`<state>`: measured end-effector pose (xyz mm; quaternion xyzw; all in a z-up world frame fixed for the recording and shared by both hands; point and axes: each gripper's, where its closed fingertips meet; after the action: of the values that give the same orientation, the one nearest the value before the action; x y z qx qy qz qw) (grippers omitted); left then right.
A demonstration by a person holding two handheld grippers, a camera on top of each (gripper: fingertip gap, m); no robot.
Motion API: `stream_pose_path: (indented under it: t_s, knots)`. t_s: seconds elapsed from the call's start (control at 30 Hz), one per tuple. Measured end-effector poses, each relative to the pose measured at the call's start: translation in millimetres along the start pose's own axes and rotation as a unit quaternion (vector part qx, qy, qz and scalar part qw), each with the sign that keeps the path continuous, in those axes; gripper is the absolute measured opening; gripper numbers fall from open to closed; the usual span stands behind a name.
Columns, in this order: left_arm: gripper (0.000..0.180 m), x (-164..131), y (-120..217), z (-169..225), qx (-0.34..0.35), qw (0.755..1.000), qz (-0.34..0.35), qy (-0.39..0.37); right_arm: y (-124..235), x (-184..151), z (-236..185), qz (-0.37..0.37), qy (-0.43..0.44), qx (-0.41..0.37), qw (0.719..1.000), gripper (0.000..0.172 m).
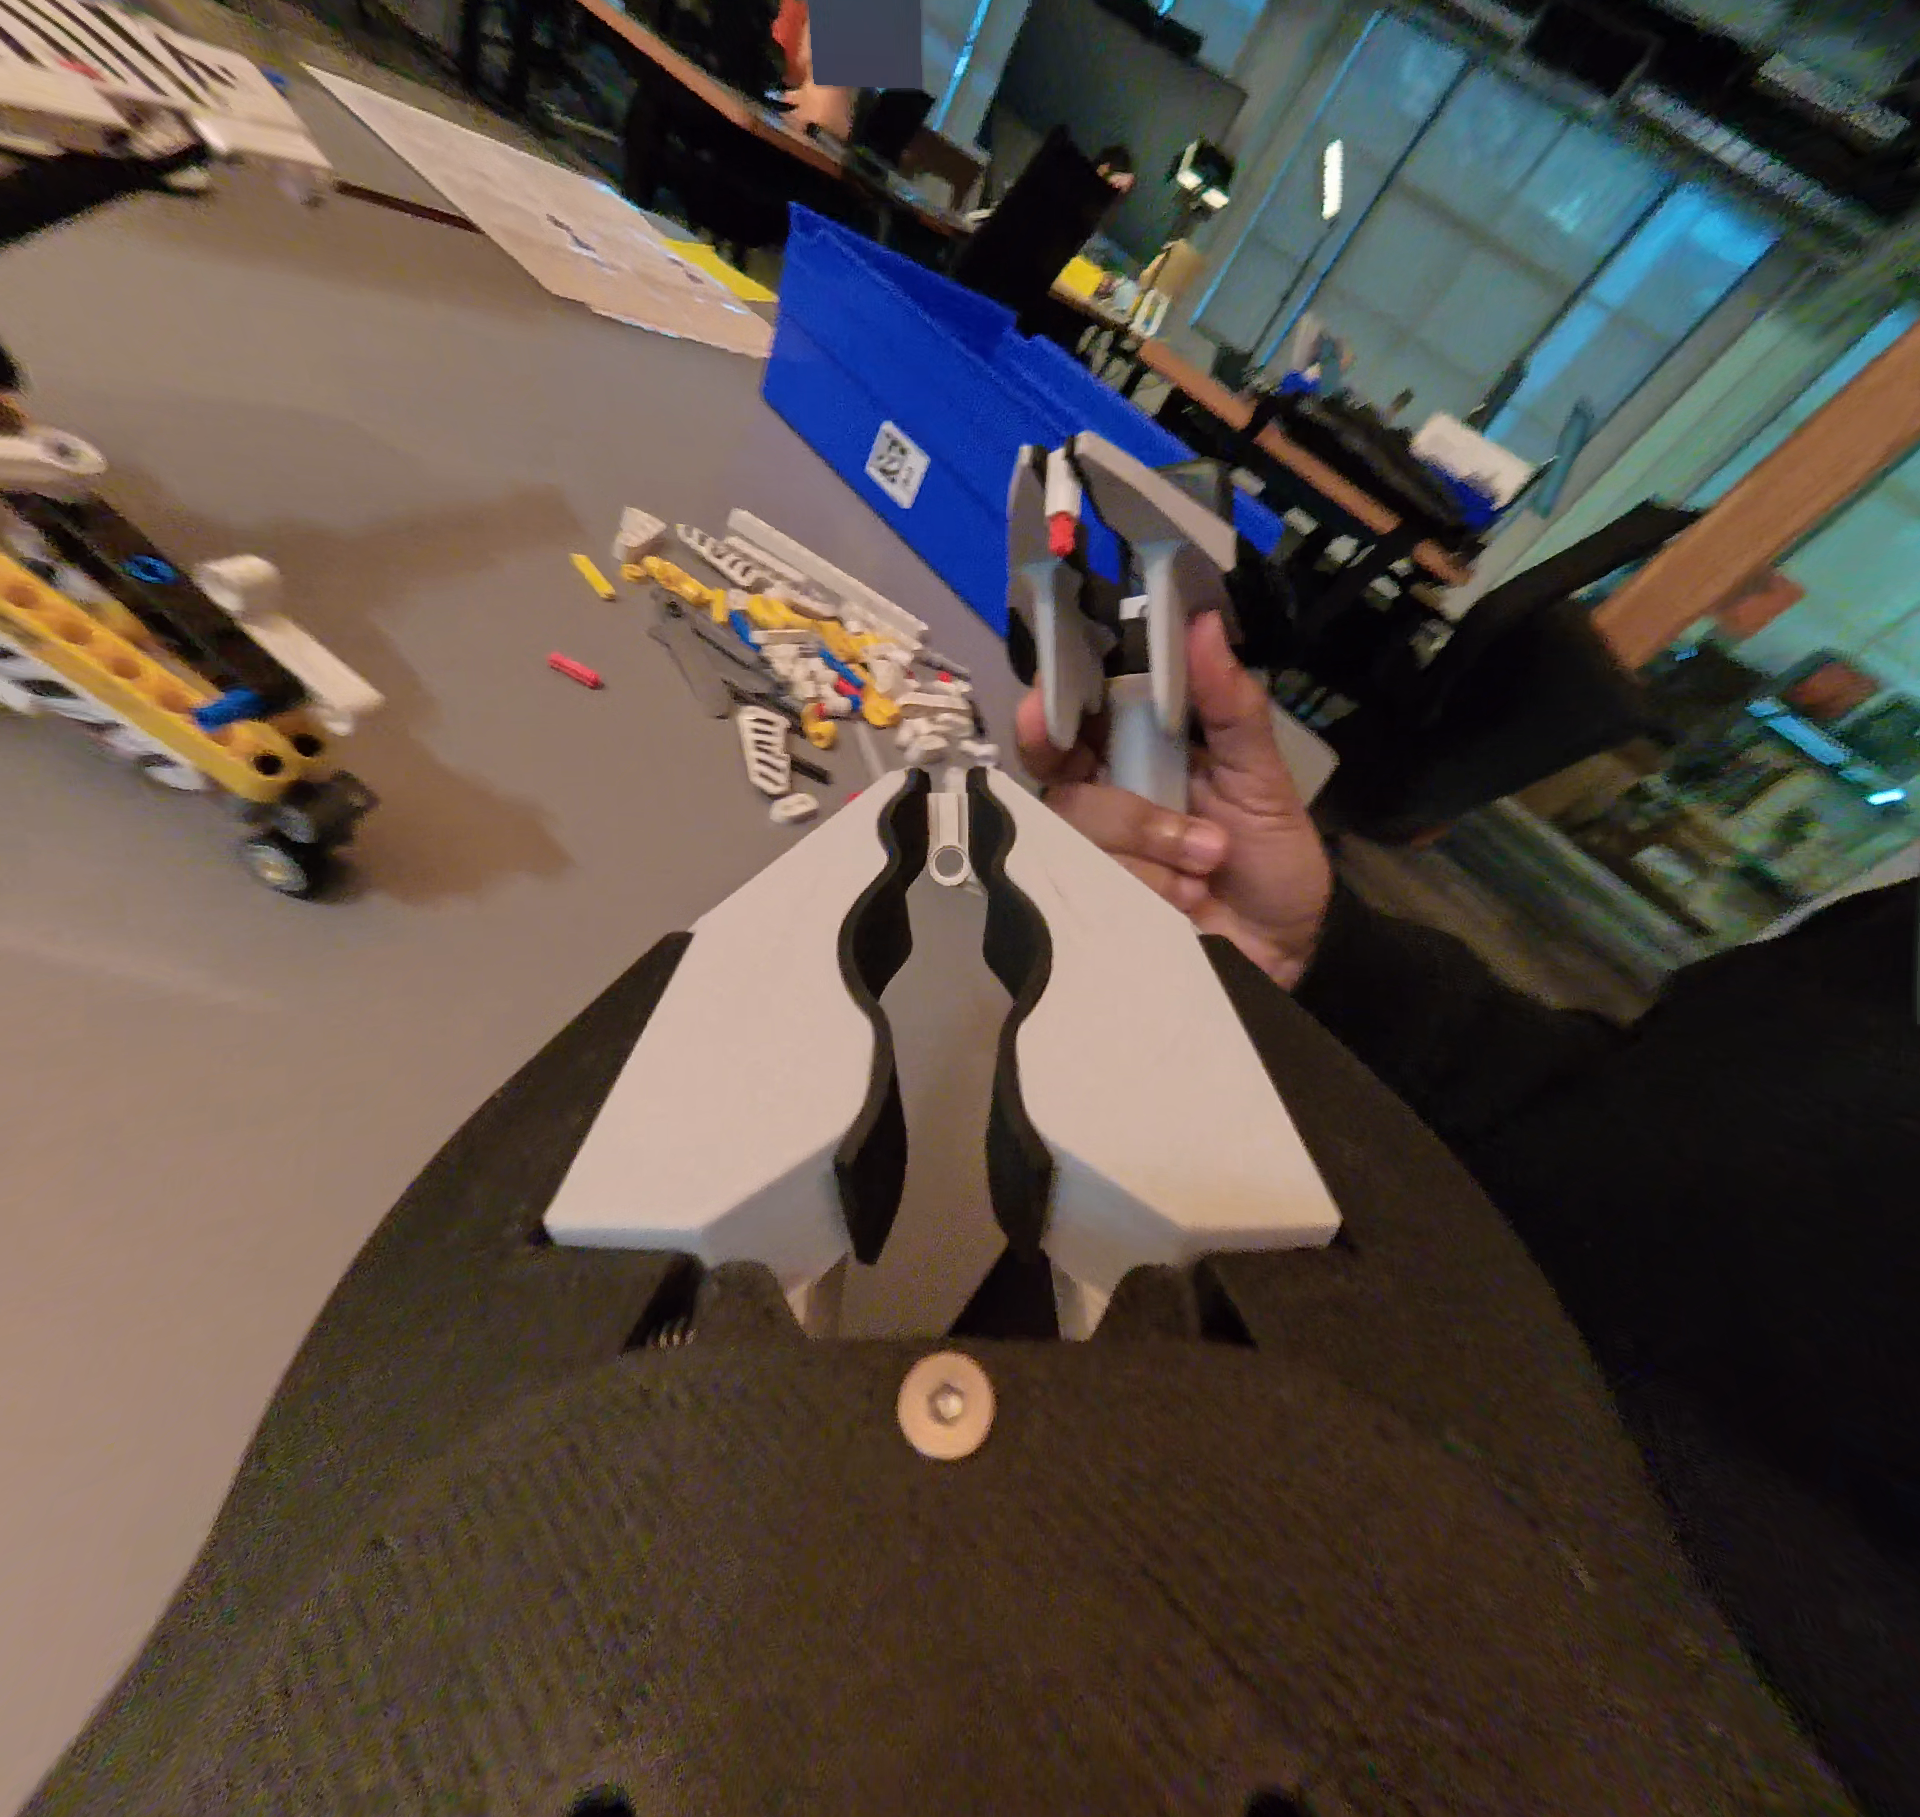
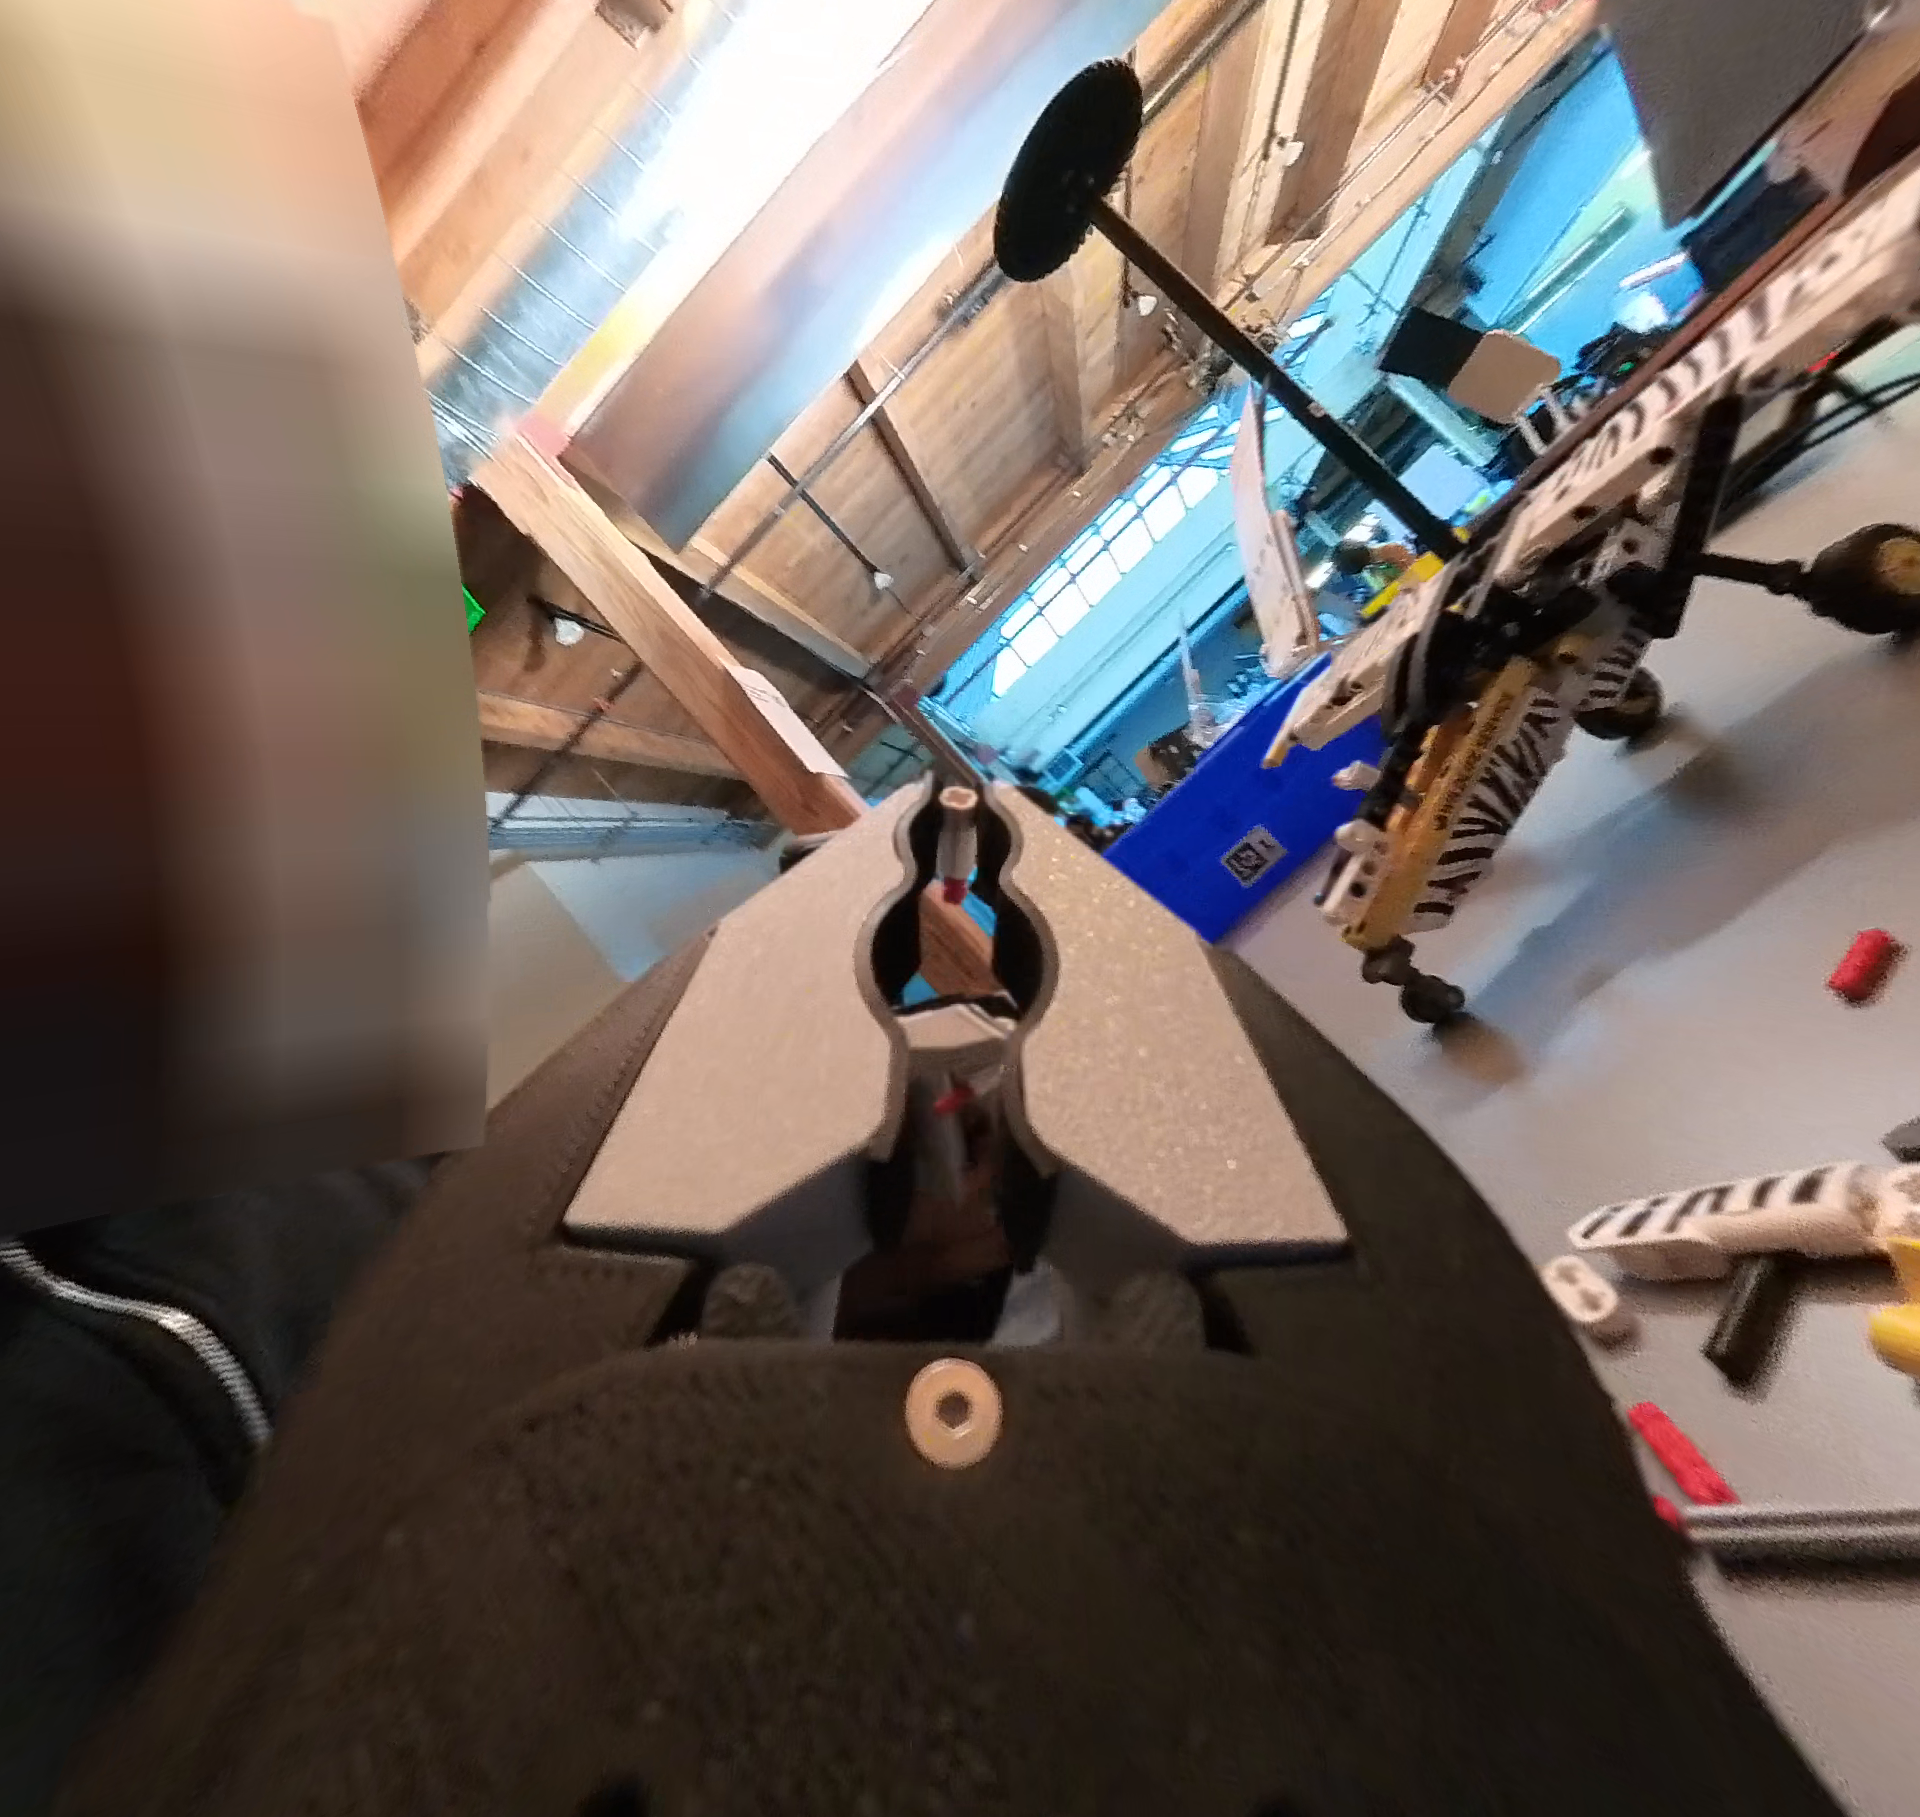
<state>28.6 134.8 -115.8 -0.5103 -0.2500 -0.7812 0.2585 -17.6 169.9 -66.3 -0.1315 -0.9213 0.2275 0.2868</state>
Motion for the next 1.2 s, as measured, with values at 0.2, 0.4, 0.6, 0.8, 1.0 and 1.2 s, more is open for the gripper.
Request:
stream_pose_path:
  t_s: [0.2,0.4,0.6,0.8,1.0,1.2]
  knots:
    - [0.004,-27,-3,-28,0.078,0.992,-0.083,-0.050,2,4,-1,0.010,-0.022,0.019,1.000,0.004]
    - [0.004,-51,-9,-48,0.115,0.979,-0.154,-0.071,-1,-1,-3,-0.003,-0.027,0.029,0.999,0.004]
    - [0.026,-53,-11,-52,0.123,0.976,-0.166,-0.061,-4,-6,-3,-0.018,-0.021,0.026,0.999,0.004]
    - [0.025,-9,-14,-3,0.043,0.993,-0.052,-0.097,-12,-25,-1,-0.068,0.017,-0.002,0.998,0.004]
    - [0.016,2,-14,19,0.003,0.996,-0.028,-0.082,-21,-50,-1,-0.130,0.072,-0.028,0.988,0.004]
    - [0.001,10,-9,17,0.021,0.995,-0.015,-0.099,-22,-54,0,-0.141,0.063,-0.026,0.988,0.004]
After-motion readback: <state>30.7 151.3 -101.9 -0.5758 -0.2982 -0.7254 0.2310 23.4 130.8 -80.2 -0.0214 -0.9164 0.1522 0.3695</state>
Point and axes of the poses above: each gripper's, where its closed fingertips meet, y back along the fingers, x out of its top, z = x × y across the jaws, and after that the axes turned 7 degrees about -y, right-handed
